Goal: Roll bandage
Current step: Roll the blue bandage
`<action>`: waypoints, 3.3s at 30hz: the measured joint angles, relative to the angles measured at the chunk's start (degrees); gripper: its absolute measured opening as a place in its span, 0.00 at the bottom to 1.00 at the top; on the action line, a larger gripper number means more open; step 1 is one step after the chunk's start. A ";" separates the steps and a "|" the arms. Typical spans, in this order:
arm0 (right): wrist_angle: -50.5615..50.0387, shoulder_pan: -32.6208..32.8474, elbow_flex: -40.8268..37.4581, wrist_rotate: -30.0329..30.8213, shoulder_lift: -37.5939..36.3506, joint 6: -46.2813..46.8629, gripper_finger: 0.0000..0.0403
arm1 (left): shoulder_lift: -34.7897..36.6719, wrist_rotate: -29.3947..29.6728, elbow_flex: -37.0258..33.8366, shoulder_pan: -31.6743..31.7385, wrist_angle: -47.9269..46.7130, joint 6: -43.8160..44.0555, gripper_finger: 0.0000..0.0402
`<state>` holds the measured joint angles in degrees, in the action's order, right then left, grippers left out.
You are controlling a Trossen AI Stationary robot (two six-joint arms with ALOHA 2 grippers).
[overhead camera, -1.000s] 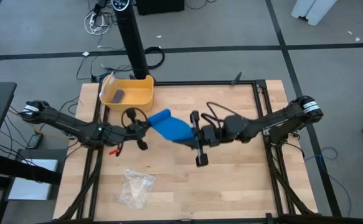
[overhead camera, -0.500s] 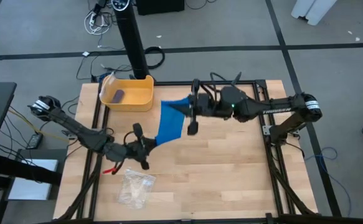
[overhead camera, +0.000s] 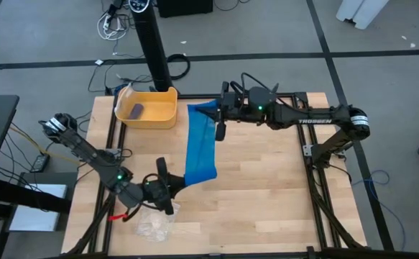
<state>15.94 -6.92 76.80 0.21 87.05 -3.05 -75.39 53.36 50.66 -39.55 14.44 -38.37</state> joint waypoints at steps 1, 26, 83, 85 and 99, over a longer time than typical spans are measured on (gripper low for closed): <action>-0.47 -0.25 -0.48 0.00 0.00 0.46 0.00 | -0.02 -0.04 0.67 -0.14 -0.08 -0.01 0.05; -4.07 -0.48 -4.60 -0.57 0.02 13.80 0.46 | -0.02 -0.35 3.49 -0.24 -0.72 -1.72 0.05; 34.13 11.82 -20.82 -4.07 10.14 -0.94 0.05 | 10.18 -18.10 3.53 7.69 0.90 28.55 0.05; 32.98 11.32 -20.77 -3.49 8.06 -2.59 0.04 | 10.16 -18.13 3.53 7.69 0.29 29.97 0.05; 17.96 9.35 -20.75 8.98 -7.15 -17.02 0.01 | 10.14 -20.17 3.53 7.69 -2.43 34.18 0.05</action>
<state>33.90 2.44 56.05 9.19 79.90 -20.07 -65.25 33.19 54.19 -31.86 12.01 -4.19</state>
